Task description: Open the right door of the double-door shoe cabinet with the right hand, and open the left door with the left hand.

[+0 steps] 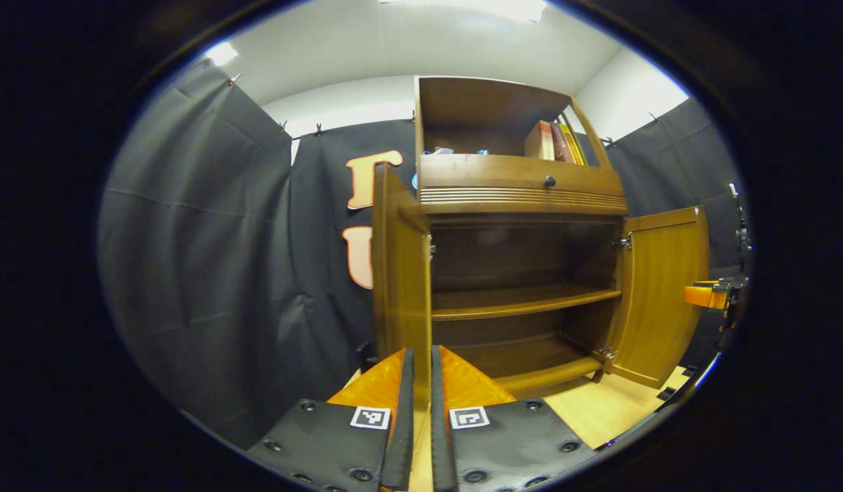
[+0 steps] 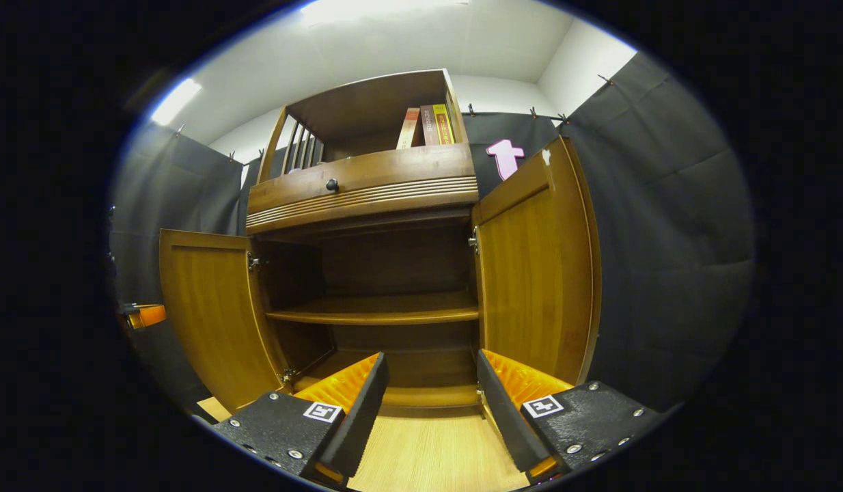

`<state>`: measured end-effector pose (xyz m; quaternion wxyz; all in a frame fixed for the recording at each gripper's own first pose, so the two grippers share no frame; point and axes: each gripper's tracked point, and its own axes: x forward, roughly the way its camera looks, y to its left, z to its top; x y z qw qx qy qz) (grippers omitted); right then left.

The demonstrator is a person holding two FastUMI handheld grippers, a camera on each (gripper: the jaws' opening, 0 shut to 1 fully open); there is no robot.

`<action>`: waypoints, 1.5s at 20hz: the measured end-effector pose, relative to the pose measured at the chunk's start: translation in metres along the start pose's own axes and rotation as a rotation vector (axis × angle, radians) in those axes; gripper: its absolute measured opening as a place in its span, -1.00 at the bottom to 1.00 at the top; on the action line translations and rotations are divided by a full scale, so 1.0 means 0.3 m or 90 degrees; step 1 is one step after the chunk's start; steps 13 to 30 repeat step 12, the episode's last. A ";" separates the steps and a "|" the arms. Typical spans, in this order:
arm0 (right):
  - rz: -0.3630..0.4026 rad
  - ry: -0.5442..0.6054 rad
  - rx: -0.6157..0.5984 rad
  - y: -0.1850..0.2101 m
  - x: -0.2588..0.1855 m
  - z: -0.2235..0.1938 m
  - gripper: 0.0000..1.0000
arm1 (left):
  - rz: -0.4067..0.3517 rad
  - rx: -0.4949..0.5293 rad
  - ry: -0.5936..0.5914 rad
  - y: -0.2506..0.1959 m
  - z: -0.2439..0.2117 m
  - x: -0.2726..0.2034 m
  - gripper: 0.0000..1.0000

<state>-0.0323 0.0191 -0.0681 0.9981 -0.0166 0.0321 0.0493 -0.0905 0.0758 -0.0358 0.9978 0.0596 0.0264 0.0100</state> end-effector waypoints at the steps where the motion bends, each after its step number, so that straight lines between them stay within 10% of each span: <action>1: -0.004 -0.005 -0.001 -0.017 -0.001 0.014 0.62 | -0.004 -0.002 0.000 -0.026 0.012 0.010 -0.58; 12: -0.050 -0.024 -0.013 -0.173 -0.028 0.112 0.86 | -0.068 -0.037 -0.028 -0.275 0.118 0.115 0.63; 30: -0.050 -0.024 -0.013 -0.173 -0.028 0.112 0.86 | -0.068 -0.037 -0.028 -0.275 0.118 0.115 0.63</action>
